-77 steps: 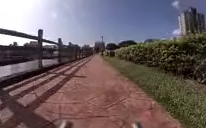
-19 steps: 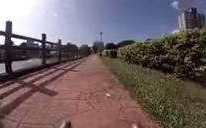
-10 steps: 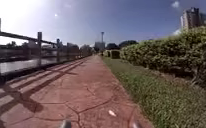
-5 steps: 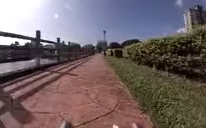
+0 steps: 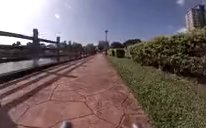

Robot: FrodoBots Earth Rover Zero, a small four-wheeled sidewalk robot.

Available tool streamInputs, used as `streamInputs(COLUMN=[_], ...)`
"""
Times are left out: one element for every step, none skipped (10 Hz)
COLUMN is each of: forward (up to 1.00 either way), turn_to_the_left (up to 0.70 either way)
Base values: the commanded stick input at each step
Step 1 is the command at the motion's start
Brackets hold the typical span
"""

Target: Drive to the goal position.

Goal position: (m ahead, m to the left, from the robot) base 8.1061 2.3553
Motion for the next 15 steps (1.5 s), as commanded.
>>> streamInputs(forward=[0.50, 0.50, 0.50, 0.50, 0.50, 0.50, 0.50, 0.50, 0.50, 0.50, 0.50, 0.50, 0.50, 0.50, 0.50], turn_to_the_left=[0.50, 0.50, 0.50, 0.50, 0.49, 0.00, 0.15, 0.16, 0.11, 0.00, 0.00, 0.00, 0.00, 0.00, 0.00])
